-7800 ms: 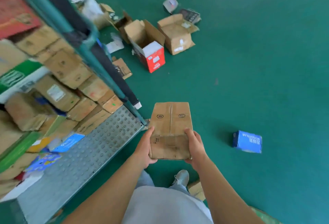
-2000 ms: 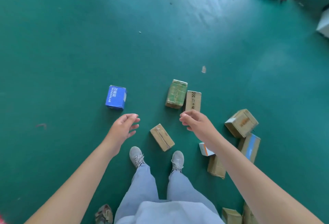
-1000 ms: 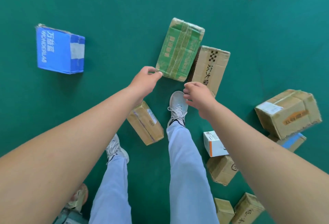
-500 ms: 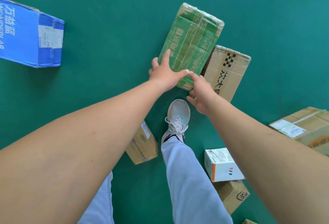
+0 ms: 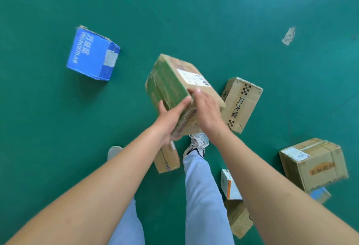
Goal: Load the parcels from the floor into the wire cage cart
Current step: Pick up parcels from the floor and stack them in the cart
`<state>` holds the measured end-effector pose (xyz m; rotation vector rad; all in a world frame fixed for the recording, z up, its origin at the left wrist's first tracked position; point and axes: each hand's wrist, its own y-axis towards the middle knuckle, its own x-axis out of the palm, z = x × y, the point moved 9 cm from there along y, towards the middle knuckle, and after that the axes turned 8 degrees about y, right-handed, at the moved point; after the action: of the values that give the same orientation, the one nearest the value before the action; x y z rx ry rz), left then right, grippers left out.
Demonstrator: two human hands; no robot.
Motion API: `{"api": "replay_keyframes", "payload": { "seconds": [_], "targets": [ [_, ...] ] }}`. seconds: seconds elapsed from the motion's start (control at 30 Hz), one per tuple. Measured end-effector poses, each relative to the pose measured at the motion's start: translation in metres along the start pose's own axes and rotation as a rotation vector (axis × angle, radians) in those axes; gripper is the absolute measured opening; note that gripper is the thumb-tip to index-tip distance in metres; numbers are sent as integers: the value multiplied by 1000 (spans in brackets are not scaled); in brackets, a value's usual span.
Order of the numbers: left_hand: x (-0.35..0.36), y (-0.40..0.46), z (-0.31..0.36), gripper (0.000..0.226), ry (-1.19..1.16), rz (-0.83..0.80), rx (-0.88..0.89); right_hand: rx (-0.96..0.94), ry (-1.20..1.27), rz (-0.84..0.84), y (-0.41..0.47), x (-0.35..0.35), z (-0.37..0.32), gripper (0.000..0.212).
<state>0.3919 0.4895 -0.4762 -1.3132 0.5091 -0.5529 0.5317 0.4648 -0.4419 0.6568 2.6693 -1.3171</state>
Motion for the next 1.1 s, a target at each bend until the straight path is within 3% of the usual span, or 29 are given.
{"api": "replay_keyframes", "payload": {
  "seconds": [0.17, 0.33, 0.5, 0.6, 0.67, 0.77, 0.87, 0.93, 1.03, 1.1],
  "targets": [
    [-53, -130, 11, 121, -235, 40, 11, -192, -235, -89, -111, 16, -116, 48],
    [-84, -261, 34, 110, -442, 21, 120, -370, -368, -142, -213, 21, -221, 49],
    [-114, -358, 7, 105, -666, 122, 173, -457, -471, -341, -299, 38, -282, 51],
    [-125, -395, -29, 107, -781, 165, 187, -516, -562, -447, -348, 62, -298, 57],
    [-133, -416, -56, 96, -908, 171, 212, -576, -604, -510, -380, 83, -306, 47],
    [-150, -445, -107, 83, -1061, 213, 221, -607, -593, -467, -407, 97, -313, 39],
    [-162, -477, -165, 102, -1154, 225, 240, -488, -645, -369, -418, 105, -304, 56],
    [-166, -498, -205, 99, -1211, 219, 282, -376, -676, -413, -434, 122, -287, 63],
    [-165, -527, -278, 82, -1327, 205, 333, -309, -669, -571, -492, 161, -258, 44],
    [-162, -545, -329, 83, -1410, 186, 374, -264, -655, -645, -538, 183, -235, 44]
  ]
}}
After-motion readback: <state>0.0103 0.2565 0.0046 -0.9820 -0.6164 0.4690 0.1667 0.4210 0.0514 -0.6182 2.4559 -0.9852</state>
